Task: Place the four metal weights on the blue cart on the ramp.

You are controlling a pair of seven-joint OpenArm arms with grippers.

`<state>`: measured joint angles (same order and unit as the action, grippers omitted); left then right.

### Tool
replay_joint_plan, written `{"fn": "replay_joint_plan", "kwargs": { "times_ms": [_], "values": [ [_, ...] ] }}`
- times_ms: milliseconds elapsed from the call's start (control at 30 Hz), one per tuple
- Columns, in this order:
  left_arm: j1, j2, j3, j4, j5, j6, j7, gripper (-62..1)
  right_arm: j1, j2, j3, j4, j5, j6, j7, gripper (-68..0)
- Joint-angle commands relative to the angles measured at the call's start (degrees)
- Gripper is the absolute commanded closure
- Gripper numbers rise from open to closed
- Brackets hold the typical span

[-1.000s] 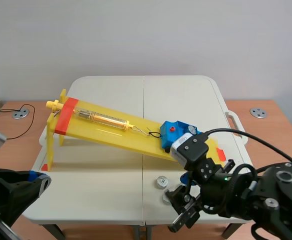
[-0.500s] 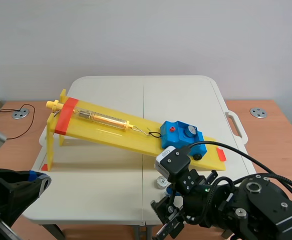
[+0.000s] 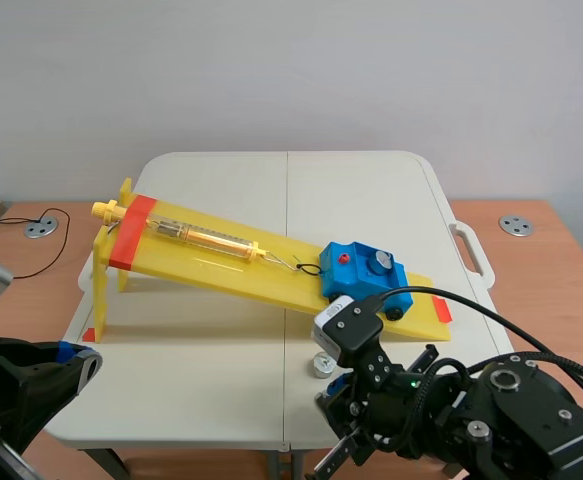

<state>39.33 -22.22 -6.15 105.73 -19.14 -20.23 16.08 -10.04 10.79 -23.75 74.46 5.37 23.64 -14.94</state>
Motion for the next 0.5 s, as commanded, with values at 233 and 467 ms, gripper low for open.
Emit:
{"fn": "replay_joint_plan", "kwargs": {
  "times_ms": [233, 467],
  "values": [
    [-0.5, 0.5, -0.9, 3.8, -2.5, -1.6, -5.5, -3.4, 3.8, 2.7, 0.8, 4.8, 2.8, -1.8, 1.5, -0.8],
    [-0.5, 0.5, -0.9, 3.8, -2.5, -1.6, -5.5, -3.4, -2.7, 7.5, 7.9, 18.5, 11.1, -1.3, -1.5, -0.8]
  ]
}}
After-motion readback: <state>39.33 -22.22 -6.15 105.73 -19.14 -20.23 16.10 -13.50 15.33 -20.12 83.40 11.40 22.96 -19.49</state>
